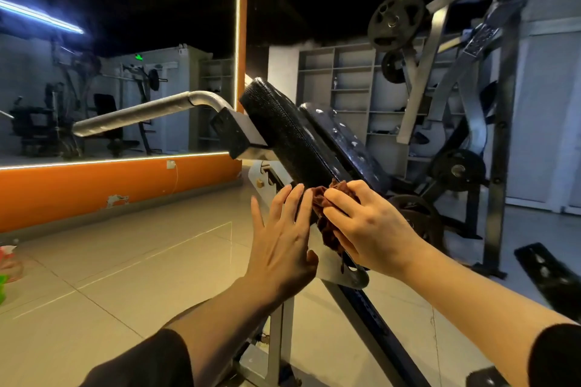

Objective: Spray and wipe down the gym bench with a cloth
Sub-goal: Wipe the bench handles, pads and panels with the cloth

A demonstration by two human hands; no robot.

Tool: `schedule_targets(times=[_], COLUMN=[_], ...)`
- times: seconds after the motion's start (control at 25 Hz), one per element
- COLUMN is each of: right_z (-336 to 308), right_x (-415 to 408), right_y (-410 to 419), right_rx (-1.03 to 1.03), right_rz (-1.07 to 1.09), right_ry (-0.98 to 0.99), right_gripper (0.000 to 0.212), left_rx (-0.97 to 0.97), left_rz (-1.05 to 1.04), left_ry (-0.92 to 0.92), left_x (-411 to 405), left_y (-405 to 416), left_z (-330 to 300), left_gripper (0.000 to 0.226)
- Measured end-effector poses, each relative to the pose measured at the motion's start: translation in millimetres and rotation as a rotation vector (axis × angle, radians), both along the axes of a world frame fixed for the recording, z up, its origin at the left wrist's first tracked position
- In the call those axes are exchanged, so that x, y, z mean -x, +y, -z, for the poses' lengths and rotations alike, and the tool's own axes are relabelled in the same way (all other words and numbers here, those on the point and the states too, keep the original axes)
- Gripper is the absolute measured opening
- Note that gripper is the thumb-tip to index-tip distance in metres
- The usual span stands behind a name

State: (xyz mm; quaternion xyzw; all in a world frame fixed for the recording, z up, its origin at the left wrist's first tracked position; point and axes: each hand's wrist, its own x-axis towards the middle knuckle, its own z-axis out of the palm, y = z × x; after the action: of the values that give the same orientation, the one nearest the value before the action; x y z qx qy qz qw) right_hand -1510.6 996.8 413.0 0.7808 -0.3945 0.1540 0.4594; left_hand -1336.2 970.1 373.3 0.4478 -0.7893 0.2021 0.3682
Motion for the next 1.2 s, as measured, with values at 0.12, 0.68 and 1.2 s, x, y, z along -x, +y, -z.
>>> schedule_targets(times=[0.12, 0.68, 1.2], right_z=[15, -57, -155], right_x=[13, -41, -126], right_y=[14, -48, -133], right_rx=[-0.01, 0.11, 0.266], right_rz=[-0.009, -0.111, -0.126], right_ry=[0.024, 0.093, 0.042], right_gripper=[0.038, 0.029, 0.035], left_rx=[-0.018, 0.264, 0.28], left_rz=[0.01, -0.129, -0.13], left_ry=[-0.033, 0.097, 0.106], left_x=[3, -59, -113], left_y=[5, -41, -87], left_z=[5, -63, -116], left_gripper=[0.096, 0.088, 0.089])
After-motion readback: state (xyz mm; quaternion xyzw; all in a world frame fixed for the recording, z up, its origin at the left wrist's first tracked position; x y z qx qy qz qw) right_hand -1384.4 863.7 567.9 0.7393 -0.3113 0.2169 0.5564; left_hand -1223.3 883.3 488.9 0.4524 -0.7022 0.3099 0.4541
